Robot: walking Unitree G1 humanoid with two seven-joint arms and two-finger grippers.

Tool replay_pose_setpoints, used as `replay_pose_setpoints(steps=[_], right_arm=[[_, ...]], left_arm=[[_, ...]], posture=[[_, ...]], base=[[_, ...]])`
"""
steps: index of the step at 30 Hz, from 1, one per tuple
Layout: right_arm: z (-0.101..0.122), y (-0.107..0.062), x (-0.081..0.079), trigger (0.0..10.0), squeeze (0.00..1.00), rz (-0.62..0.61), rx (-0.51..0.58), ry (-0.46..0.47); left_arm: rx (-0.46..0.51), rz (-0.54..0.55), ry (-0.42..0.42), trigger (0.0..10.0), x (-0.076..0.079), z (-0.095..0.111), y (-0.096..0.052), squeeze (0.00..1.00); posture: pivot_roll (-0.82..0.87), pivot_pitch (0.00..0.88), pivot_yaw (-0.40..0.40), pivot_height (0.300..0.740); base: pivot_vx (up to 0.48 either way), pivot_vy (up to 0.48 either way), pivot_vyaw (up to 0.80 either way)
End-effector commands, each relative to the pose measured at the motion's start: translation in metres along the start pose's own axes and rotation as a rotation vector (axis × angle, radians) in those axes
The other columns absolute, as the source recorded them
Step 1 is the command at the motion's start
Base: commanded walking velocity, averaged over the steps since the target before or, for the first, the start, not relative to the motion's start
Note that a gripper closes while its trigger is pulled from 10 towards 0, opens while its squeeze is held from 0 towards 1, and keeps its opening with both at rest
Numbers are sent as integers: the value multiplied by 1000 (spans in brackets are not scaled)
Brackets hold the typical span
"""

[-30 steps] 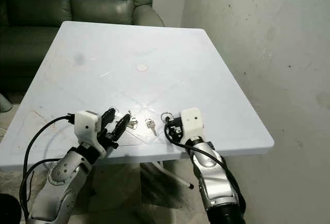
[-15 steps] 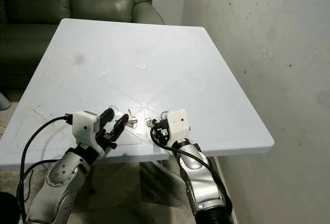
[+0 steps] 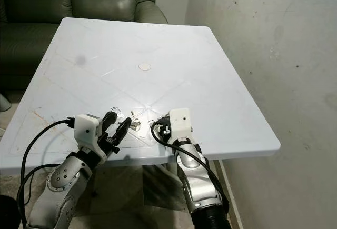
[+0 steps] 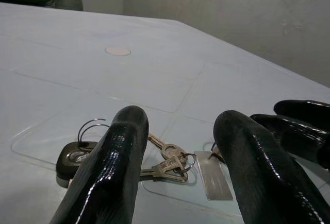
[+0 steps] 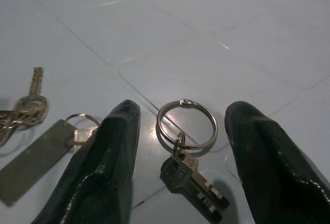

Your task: Hang keys on a hook

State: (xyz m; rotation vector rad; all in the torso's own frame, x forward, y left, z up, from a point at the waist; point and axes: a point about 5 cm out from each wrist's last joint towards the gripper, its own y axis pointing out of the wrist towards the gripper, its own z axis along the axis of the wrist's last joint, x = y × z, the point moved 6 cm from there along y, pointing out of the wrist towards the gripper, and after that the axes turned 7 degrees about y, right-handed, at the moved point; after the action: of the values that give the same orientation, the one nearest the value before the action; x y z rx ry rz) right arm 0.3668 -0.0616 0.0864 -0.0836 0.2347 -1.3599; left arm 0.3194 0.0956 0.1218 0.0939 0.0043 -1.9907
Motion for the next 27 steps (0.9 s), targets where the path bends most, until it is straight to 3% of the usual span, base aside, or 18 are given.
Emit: replay_pose_setpoints(steps=[1, 8, 10, 11, 12, 13, 14, 27], right_arm=[[-4, 2, 2, 10000, 0, -13, -28, 15], [-10, 5, -1, 10000, 0, -24, -45, 7], [-11, 5, -1, 9569, 0, -25, -51, 4], [-12, 5, -1, 4549, 0, -26, -53, 0], [-14, 5, -1, 745, 0, -32, -59, -6], [-14, 5, -1, 745, 0, -32, -59, -6], [-15, 6, 0, 0, 0, -37, -59, 2], [-15, 6, 4, 0, 0, -59, -56, 9]], left_arm=[[12, 1, 13, 10000, 2, 6, 1, 0], [12, 5, 11, 10000, 2, 6, 0, 0], [12, 5, 12, 10000, 2, 6, 0, 0], [12, 5, 11, 10000, 2, 6, 0, 0], [12, 6, 10, 10000, 2, 6, 0, 0], [12, 6, 10, 10000, 2, 6, 0, 0], [12, 8, 11, 10000, 2, 6, 0, 0], [12, 13, 11, 10000, 2, 6, -1, 0]], posture=[[-12, 95, -113, 740], [-9, 98, -113, 740], [-8, 96, -115, 740], [-8, 96, -115, 740], [-8, 96, -115, 740], [-8, 96, -115, 740], [-8, 96, -115, 740], [-8, 99, -118, 740]], base=[[0, 0, 0], [0, 0, 0], [0, 0, 0], [0, 0, 0], [0, 0, 0], [0, 0, 0], [0, 0, 0], [0, 0, 0]])
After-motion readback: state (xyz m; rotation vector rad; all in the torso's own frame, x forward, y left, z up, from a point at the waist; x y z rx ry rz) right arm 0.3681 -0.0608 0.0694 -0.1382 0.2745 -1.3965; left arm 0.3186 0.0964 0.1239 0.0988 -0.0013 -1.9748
